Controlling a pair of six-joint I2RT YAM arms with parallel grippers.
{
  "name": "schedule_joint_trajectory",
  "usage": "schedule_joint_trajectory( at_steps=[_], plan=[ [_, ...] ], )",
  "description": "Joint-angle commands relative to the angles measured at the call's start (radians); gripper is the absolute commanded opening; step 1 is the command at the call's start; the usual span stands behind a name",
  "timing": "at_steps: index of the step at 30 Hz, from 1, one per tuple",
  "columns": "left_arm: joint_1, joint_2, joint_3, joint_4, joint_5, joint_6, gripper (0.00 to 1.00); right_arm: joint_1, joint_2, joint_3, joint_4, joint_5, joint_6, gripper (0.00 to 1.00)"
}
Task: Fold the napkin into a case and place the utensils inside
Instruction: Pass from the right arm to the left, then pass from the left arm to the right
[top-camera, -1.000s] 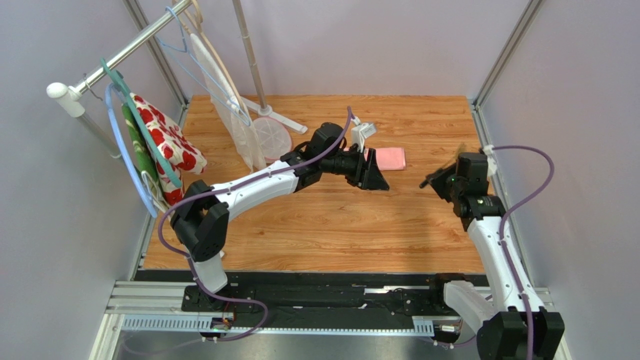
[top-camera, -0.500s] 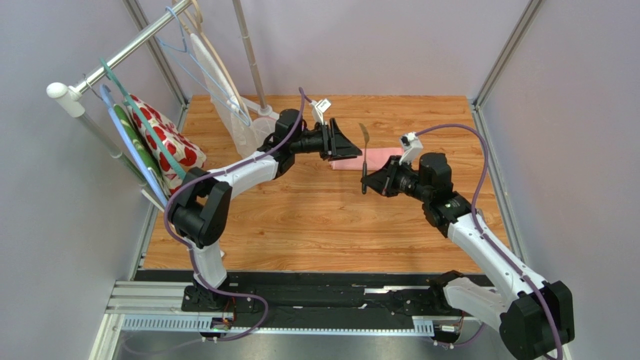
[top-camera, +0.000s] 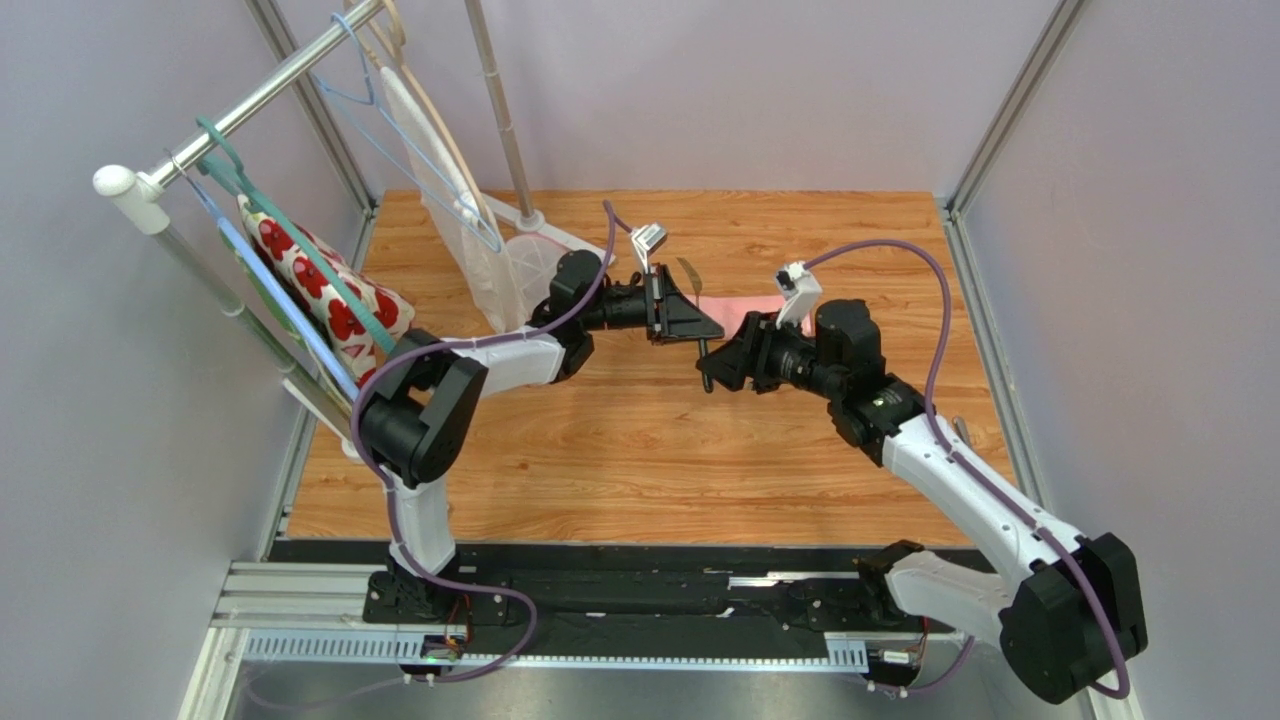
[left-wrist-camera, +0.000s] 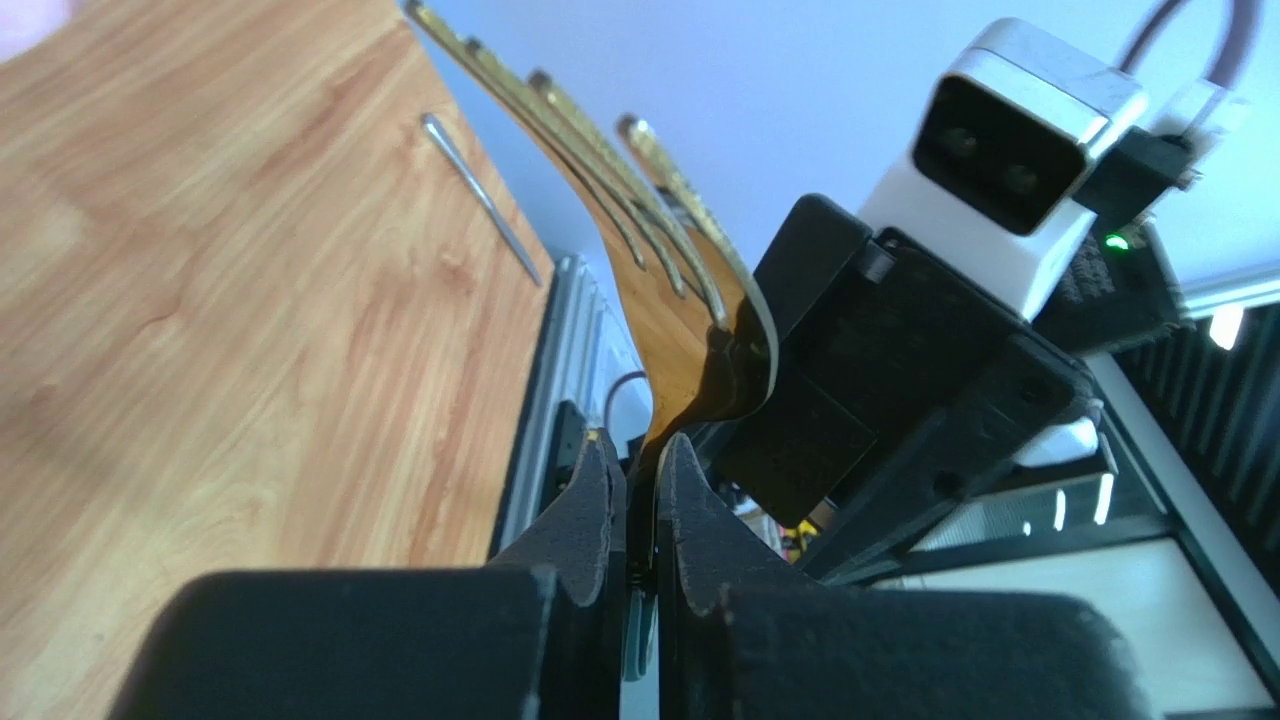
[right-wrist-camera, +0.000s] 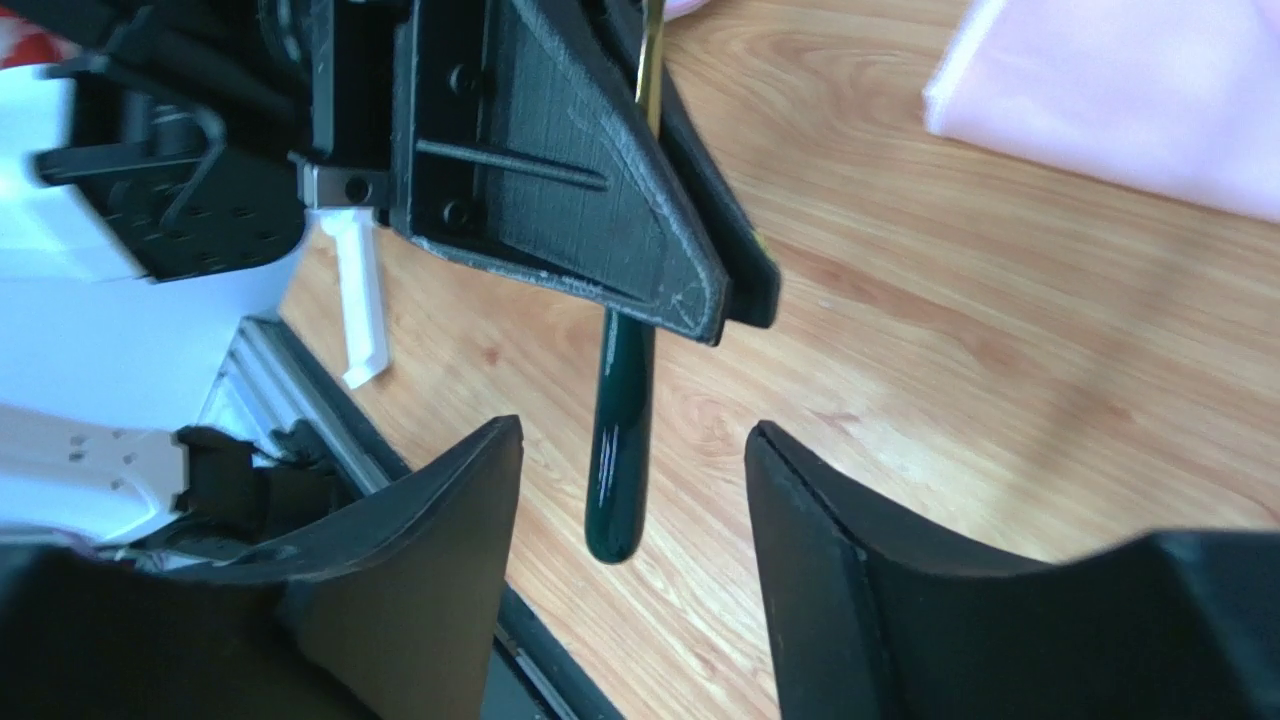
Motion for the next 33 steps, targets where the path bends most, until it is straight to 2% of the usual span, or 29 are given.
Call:
schedule_joint_trajectory(
  at_steps=[1, 2, 4, 5, 7, 11, 15, 17, 21, 25, 28, 29, 31, 33],
  plan=[
    [-0.010, -0.100, 0.064, -0.317, -0.038, 0.266, 0.00, 0.008, -0.037, 0.140, -0.334, 0.229, 0.002, 0.68],
    [-0.024, -0.114, 0.111, -0.550, -0.113, 0.429, 0.00, 0.008, -0.046, 0.166, -0.370, 0.297, 0.007, 0.72],
    [-0.048, -0.146, 0.185, -0.804, -0.199, 0.623, 0.00, 0.006, -0.052, 0.243, -0.414, 0.304, -0.002, 0.77],
    [-0.077, -0.155, 0.197, -0.836, -0.270, 0.662, 0.00, 0.003, -0.049, 0.266, -0.425, 0.316, -0.010, 0.79],
    [-0.099, -0.178, 0.204, -0.904, -0.313, 0.712, 0.00, -0.005, -0.019, 0.314, -0.425, 0.318, -0.016, 0.79],
    [-0.148, -0.201, 0.211, -0.958, -0.423, 0.744, 0.00, -0.009, 0.067, 0.420, -0.410, 0.315, -0.018, 0.75],
    [-0.182, -0.203, 0.213, -0.959, -0.431, 0.733, 0.00, -0.008, 0.124, 0.435, -0.332, 0.298, -0.024, 0.67],
    [-0.188, -0.201, 0.216, -0.967, -0.434, 0.730, 0.00, -0.008, 0.162, 0.458, -0.344, 0.288, -0.033, 0.61],
    [-0.199, -0.193, 0.225, -0.974, -0.439, 0.724, 0.00, -0.003, 0.198, 0.474, -0.359, 0.287, -0.053, 0.55],
    [-0.205, -0.180, 0.252, -0.999, -0.447, 0.732, 0.00, 0.018, 0.210, 0.434, -0.340, 0.306, -0.065, 0.54],
    [-0.213, -0.151, 0.303, -1.065, -0.459, 0.735, 0.00, 0.037, 0.237, 0.432, -0.332, 0.313, -0.073, 0.43],
    [-0.213, -0.143, 0.311, -1.077, -0.460, 0.732, 0.00, 0.043, 0.244, 0.435, -0.338, 0.330, -0.079, 0.35],
    [-0.214, -0.140, 0.322, -1.097, -0.474, 0.721, 0.00, 0.064, 0.267, 0.443, -0.349, 0.362, -0.091, 0.32],
    [-0.214, -0.135, 0.332, -1.118, -0.488, 0.719, 0.00, 0.078, 0.279, 0.444, -0.356, 0.395, -0.105, 0.23]
  ],
)
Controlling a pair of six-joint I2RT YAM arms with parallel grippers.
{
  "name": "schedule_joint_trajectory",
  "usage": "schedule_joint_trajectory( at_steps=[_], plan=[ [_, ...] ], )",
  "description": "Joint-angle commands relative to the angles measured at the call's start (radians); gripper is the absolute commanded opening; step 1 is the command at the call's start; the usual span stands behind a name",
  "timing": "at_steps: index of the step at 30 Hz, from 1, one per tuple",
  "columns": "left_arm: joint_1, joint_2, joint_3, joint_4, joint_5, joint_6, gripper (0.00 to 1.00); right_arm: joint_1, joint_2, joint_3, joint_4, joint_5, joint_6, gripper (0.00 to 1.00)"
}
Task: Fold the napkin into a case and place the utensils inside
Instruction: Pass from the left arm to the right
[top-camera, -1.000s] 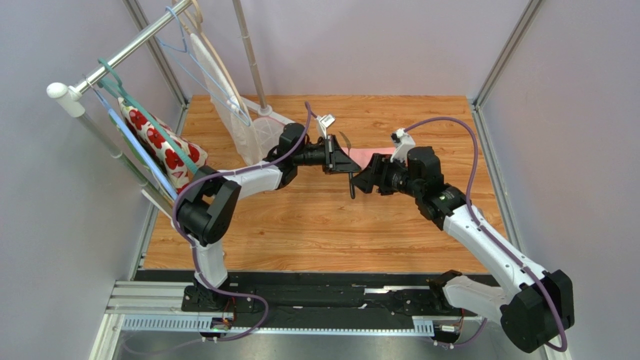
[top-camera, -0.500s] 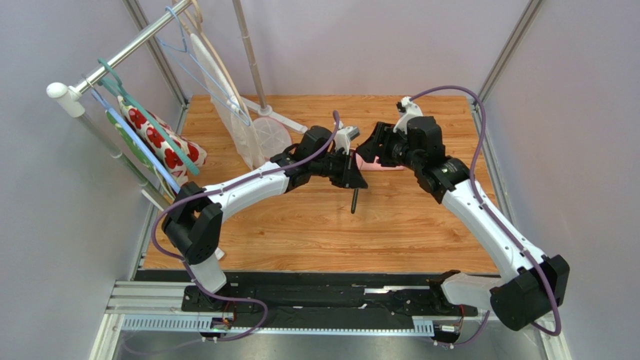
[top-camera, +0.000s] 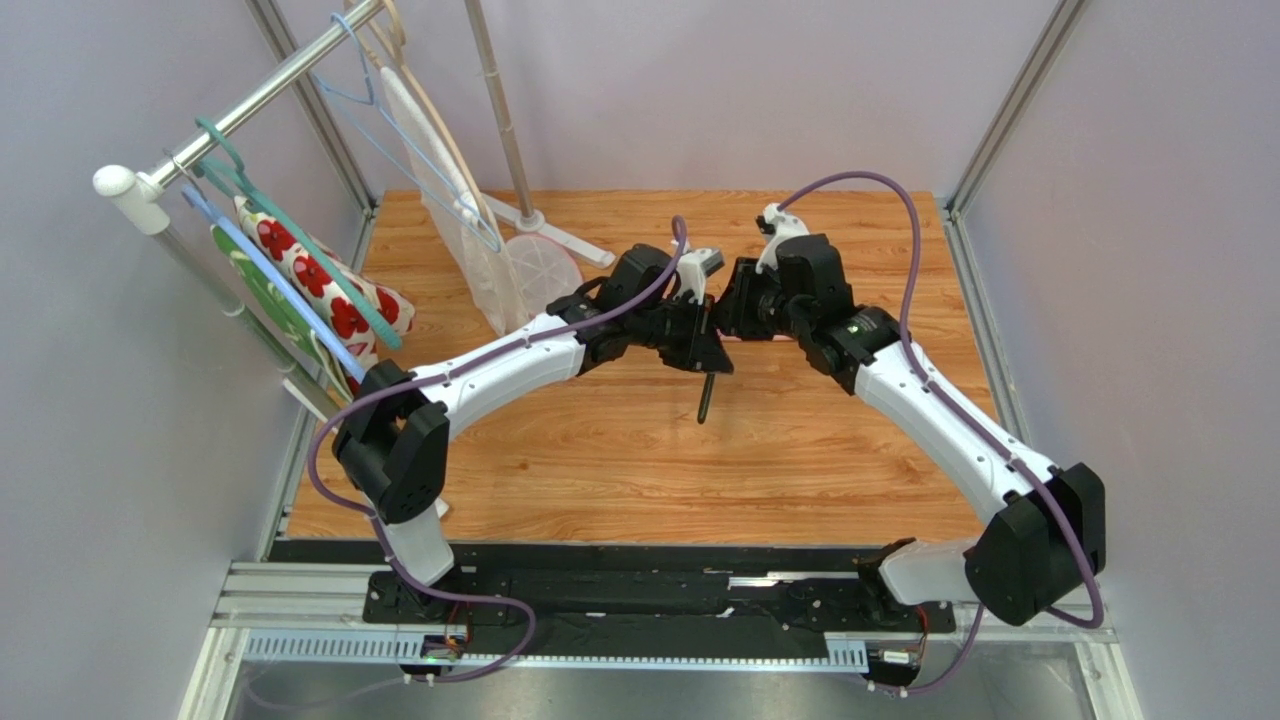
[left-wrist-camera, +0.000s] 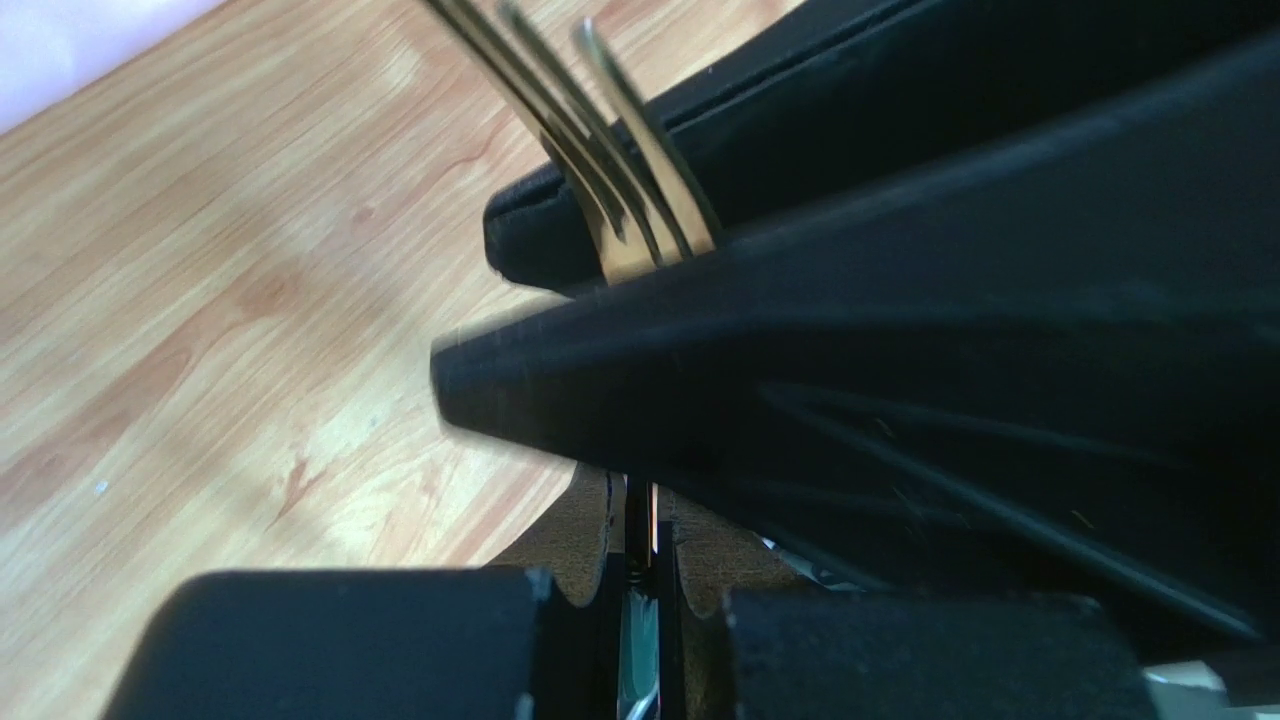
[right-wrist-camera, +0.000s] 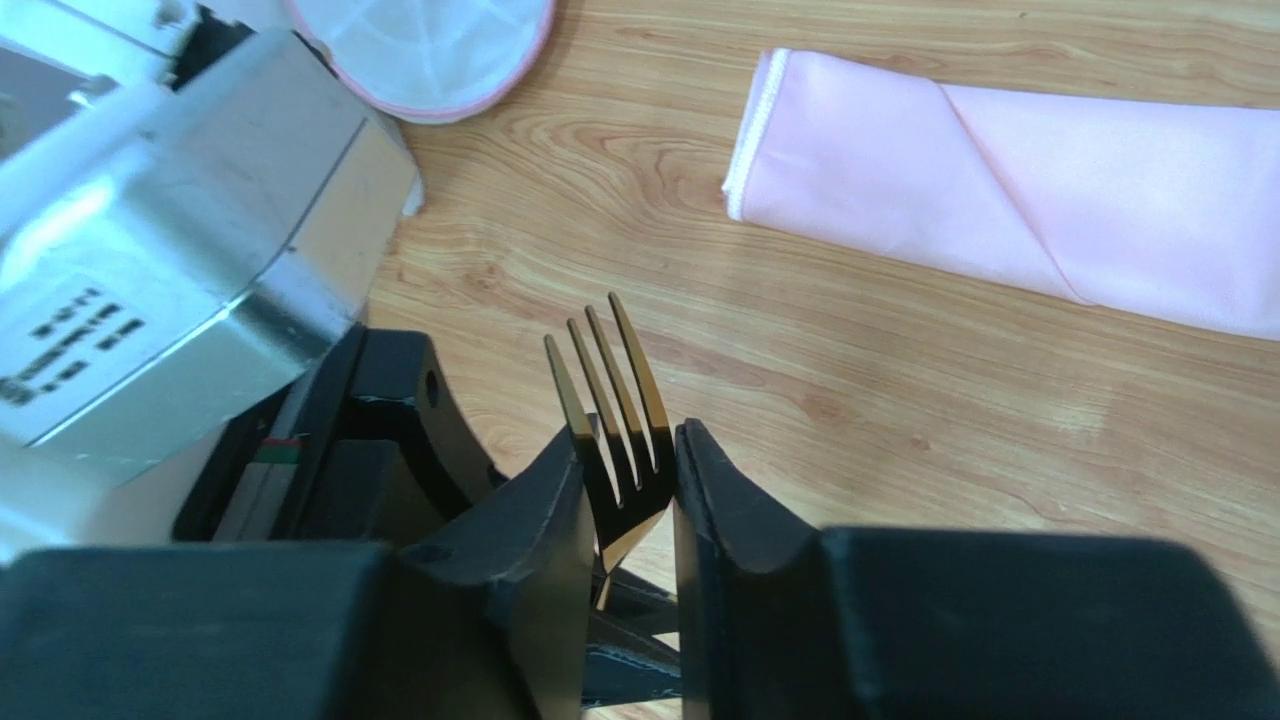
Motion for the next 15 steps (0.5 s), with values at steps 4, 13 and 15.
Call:
schedule_joint_trajectory(
  at_steps=[4, 13, 15],
  plan=[
    [-0.003, 0.004, 0.077, -0.096, -0.038, -0.014, 0.00, 0.038, 0.031, 0.011, 0.012, 0.102, -0.027, 0.00],
    [0.107, -0.039, -0.151, 0.381, 0.468, -0.239, 0.66, -0.045, -0.220, -0.251, 0.291, 0.070, 0.111, 0.00],
    [0.103, -0.053, -0.180, 0.434, 0.465, -0.265, 0.66, -0.047, -0.278, -0.292, 0.370, 0.068, 0.142, 0.00]
  ],
)
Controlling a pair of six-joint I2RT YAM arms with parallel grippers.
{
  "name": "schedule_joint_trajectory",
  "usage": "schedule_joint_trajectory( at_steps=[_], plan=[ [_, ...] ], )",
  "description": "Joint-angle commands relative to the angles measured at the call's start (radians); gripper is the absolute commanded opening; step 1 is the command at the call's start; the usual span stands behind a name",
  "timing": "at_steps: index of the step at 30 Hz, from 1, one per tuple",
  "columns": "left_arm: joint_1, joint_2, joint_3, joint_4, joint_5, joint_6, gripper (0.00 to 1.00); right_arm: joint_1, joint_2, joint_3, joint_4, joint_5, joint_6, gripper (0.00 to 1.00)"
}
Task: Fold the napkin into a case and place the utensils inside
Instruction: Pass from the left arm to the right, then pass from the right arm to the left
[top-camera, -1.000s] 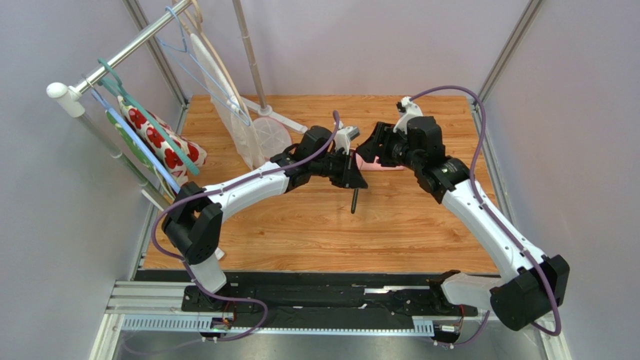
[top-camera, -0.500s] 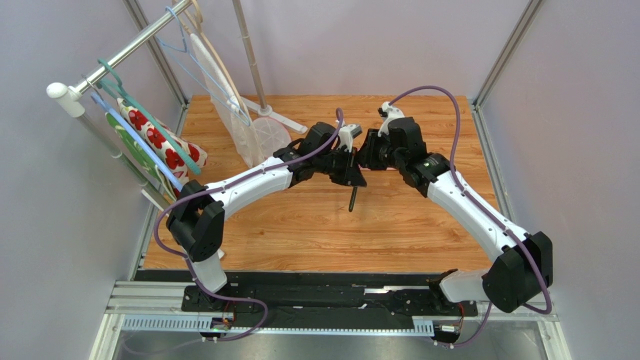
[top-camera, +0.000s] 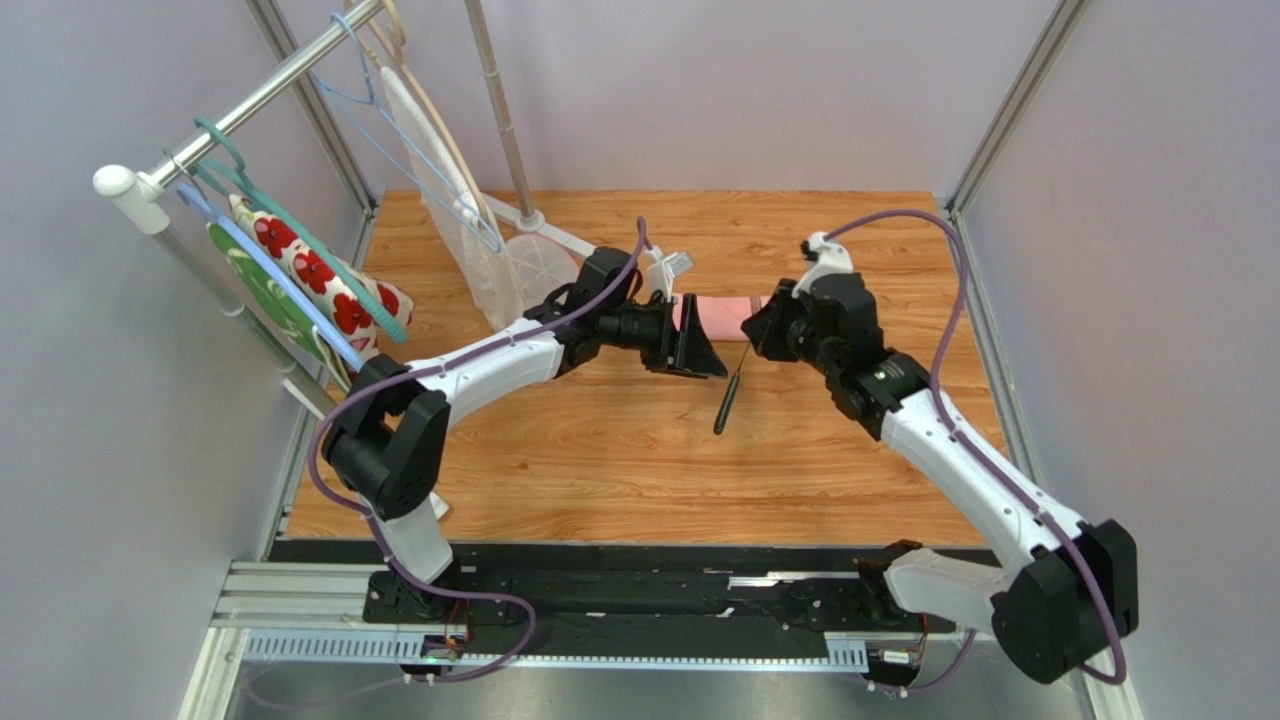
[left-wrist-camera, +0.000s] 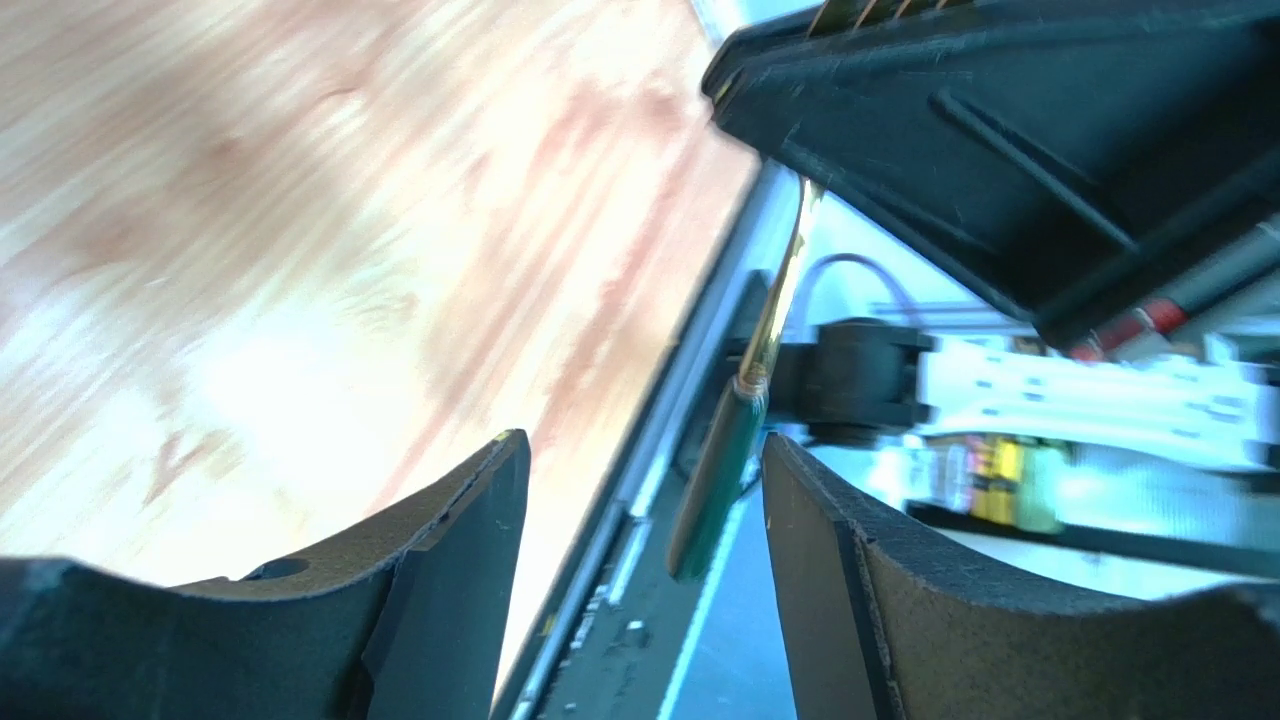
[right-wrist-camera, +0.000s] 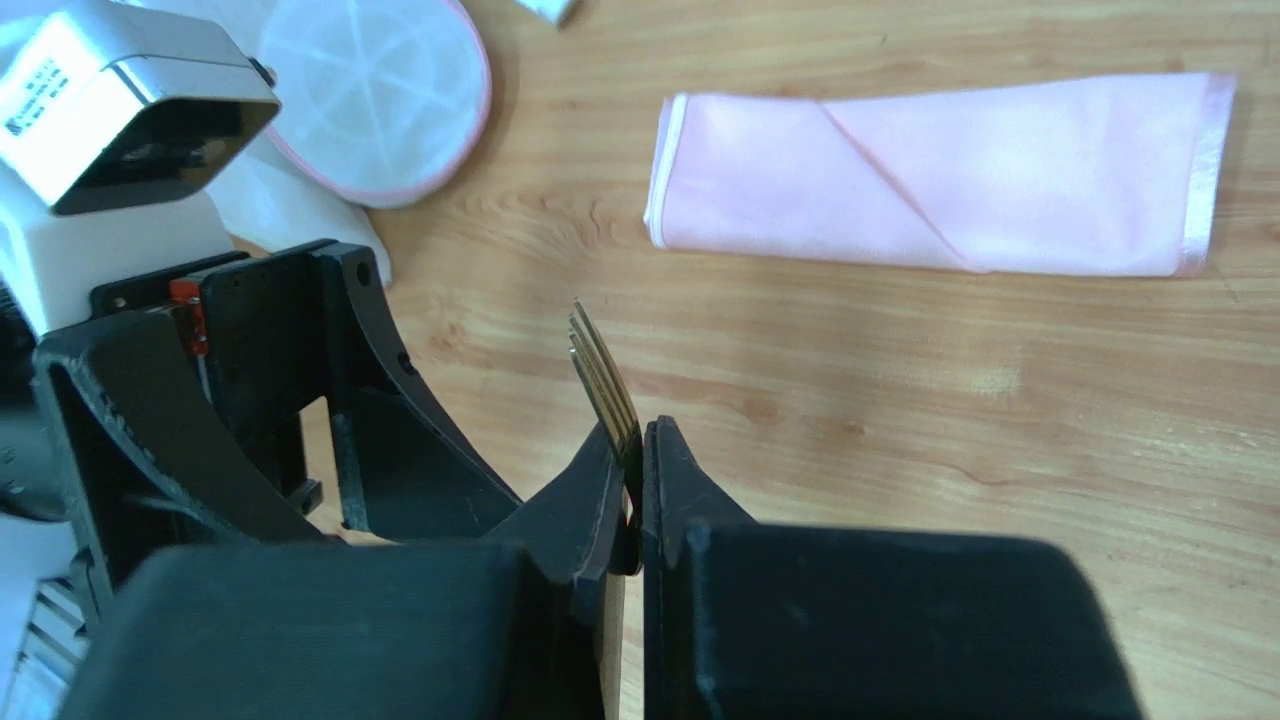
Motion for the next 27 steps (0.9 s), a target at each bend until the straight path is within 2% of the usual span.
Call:
schedule_joint_trajectory(
  at_steps=[1, 8, 11, 12, 13, 14, 15, 16, 17, 18, 19, 20, 23, 24, 27],
  plan=[
    [-0.005, -0.043, -0.054, 0.278, 0.169, -0.114, 0.66, -0.016, -0.127, -0.101, 0.253, -0.023, 0.115, 0.00],
    [-0.042, -0.042, -0.095, 0.384, 0.209, -0.160, 0.66, -0.024, -0.235, -0.211, 0.375, 0.086, 0.240, 0.00],
    [-0.049, -0.037, -0.102, 0.399, 0.217, -0.173, 0.54, -0.033, -0.239, -0.222, 0.408, 0.051, 0.250, 0.00],
    [-0.049, -0.039, -0.102, 0.389, 0.217, -0.167, 0.29, -0.033, -0.243, -0.228, 0.414, 0.040, 0.255, 0.00],
    [-0.049, -0.042, -0.083, 0.290, 0.212, -0.110, 0.13, -0.038, -0.249, -0.227, 0.410, 0.028, 0.252, 0.00],
    [-0.051, -0.049, -0.070, 0.222, 0.180, -0.066, 0.04, -0.039, -0.253, -0.222, 0.398, -0.021, 0.244, 0.07],
    [-0.049, -0.072, -0.053, 0.144, 0.153, -0.011, 0.00, -0.047, -0.253, -0.190, 0.322, -0.040, 0.231, 0.18],
    [-0.049, -0.086, -0.011, -0.039, 0.122, 0.117, 0.00, -0.059, -0.253, -0.170, 0.275, -0.060, 0.171, 0.28],
    [-0.049, -0.098, 0.011, -0.123, 0.057, 0.181, 0.00, -0.076, -0.250, -0.143, 0.216, -0.136, 0.131, 0.34],
    [-0.051, -0.121, 0.031, -0.197, 0.019, 0.238, 0.00, -0.093, -0.249, -0.121, 0.113, -0.167, 0.105, 0.47],
    [-0.049, -0.135, 0.057, -0.301, -0.007, 0.323, 0.00, -0.137, -0.247, -0.083, 0.070, -0.201, 0.056, 0.52],
    [-0.049, -0.146, 0.065, -0.340, -0.048, 0.358, 0.00, -0.165, -0.241, -0.066, 0.040, -0.324, 0.030, 0.53],
    [-0.049, -0.178, 0.077, -0.437, -0.077, 0.457, 0.00, -0.226, -0.203, 0.006, -0.071, -0.481, -0.067, 0.52],
    [-0.049, -0.193, 0.077, -0.449, -0.079, 0.488, 0.00, -0.231, -0.186, 0.025, -0.120, -0.494, -0.094, 0.52],
    [-0.056, -0.224, 0.070, -0.484, -0.065, 0.556, 0.00, -0.234, -0.158, 0.052, -0.122, -0.597, -0.141, 0.52]
  ],
)
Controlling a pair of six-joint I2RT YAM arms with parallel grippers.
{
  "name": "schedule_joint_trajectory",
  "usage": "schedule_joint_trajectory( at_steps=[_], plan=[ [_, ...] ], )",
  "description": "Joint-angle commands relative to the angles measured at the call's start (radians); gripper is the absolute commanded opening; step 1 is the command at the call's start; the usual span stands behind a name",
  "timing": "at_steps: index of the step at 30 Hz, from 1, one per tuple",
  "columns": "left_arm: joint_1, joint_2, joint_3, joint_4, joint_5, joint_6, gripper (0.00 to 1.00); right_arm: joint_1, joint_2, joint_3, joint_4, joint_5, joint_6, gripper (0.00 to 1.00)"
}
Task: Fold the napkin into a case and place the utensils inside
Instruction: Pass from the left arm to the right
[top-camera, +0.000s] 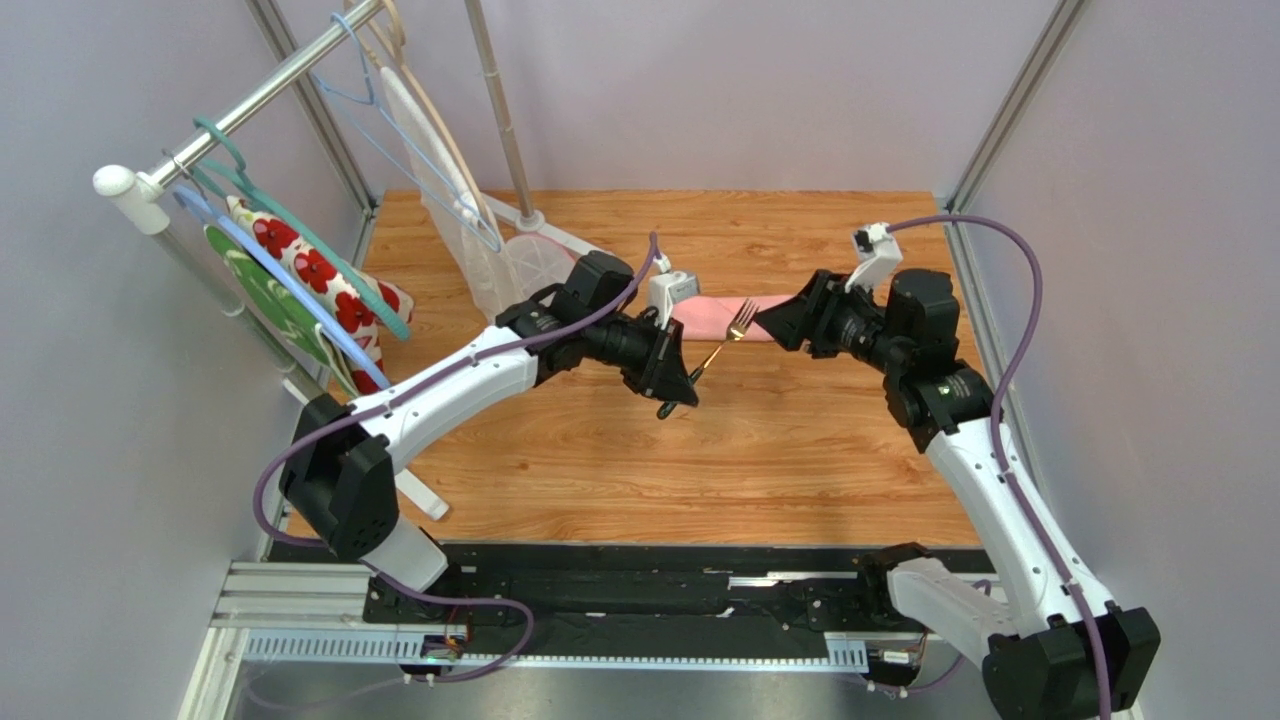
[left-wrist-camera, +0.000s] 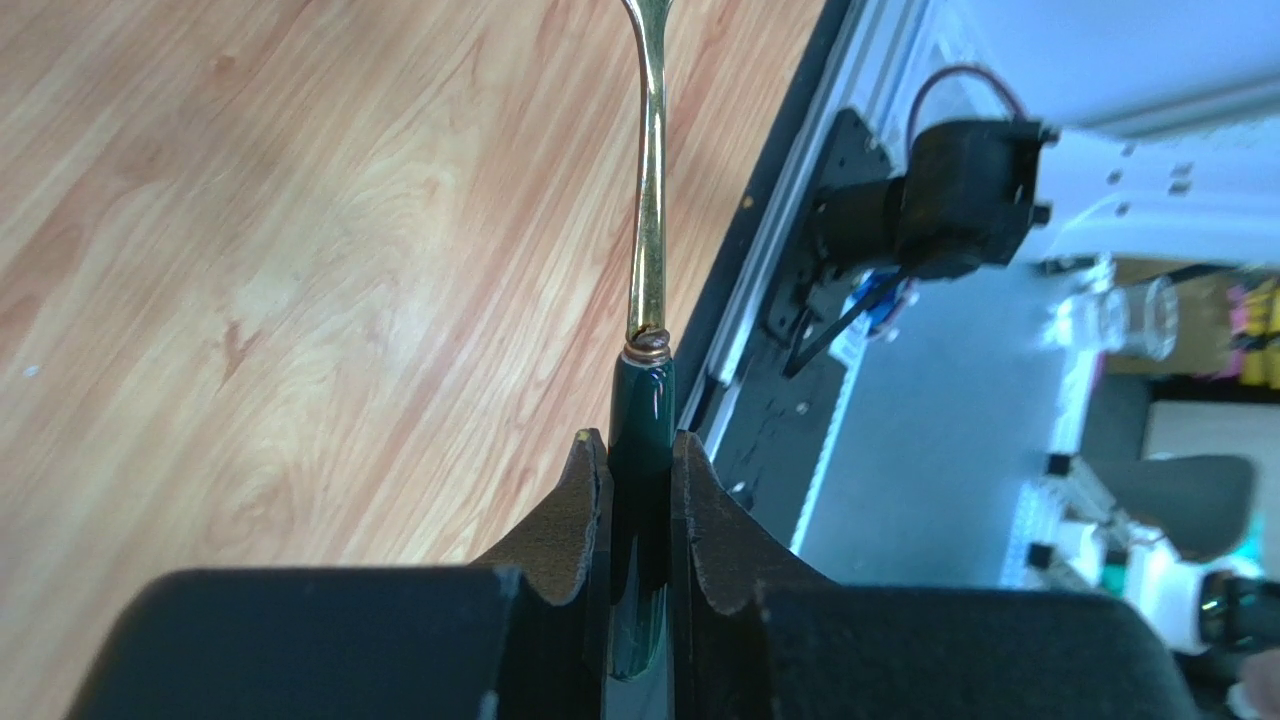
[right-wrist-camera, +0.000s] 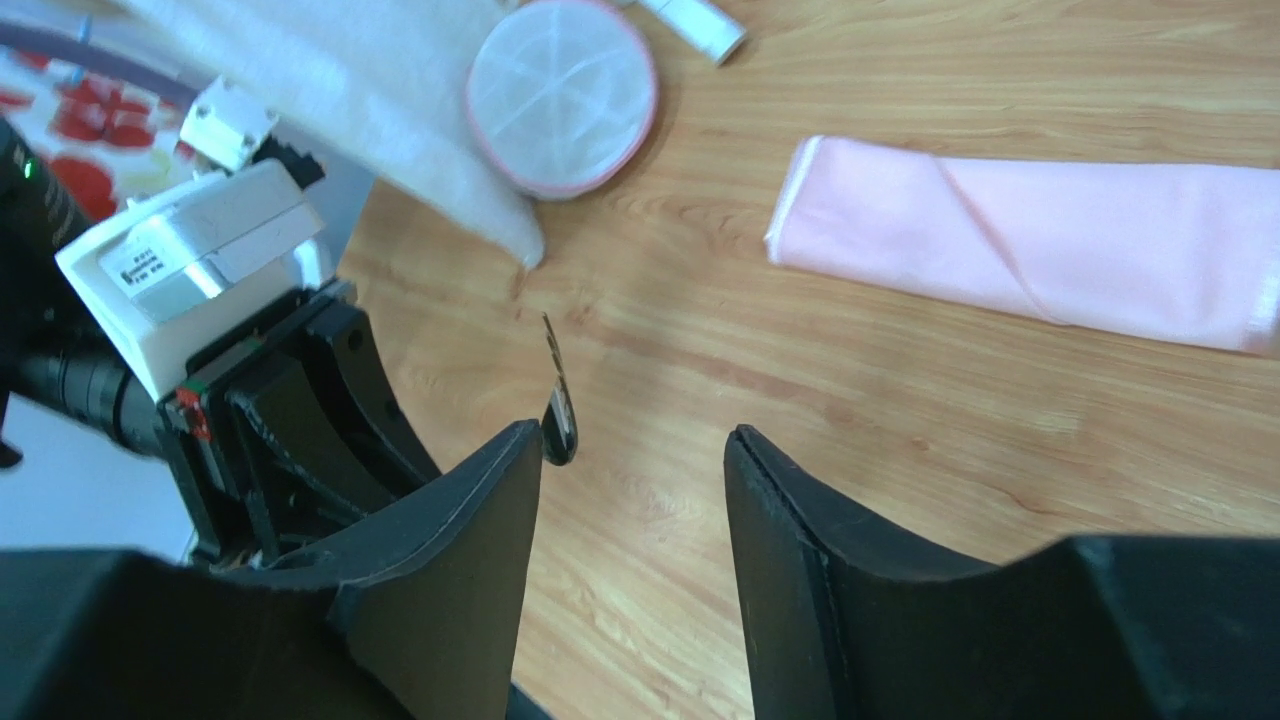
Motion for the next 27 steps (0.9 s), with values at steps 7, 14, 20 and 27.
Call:
schedule_joint_trajectory(
  at_steps=[7, 14, 20, 27],
  plan=[
    [-0.018, -0.065, 0.087, -0.317, -0.080, 0.287, 0.00, -0.002, 0.129, 0.122, -0.107, -0.386, -0.208, 0.49],
    [-0.041, -0.063, 0.104, -0.362, -0.100, 0.324, 0.00, -0.002, 0.193, 0.159, -0.128, -0.455, -0.235, 0.26],
    [-0.048, -0.060, 0.107, -0.374, -0.110, 0.335, 0.00, 0.003, 0.216, 0.145, -0.118, -0.492, -0.237, 0.19],
    [-0.050, -0.056, 0.138, -0.420, -0.135, 0.360, 0.00, 0.008, 0.245, 0.144, -0.143, -0.500, -0.257, 0.18]
  ],
)
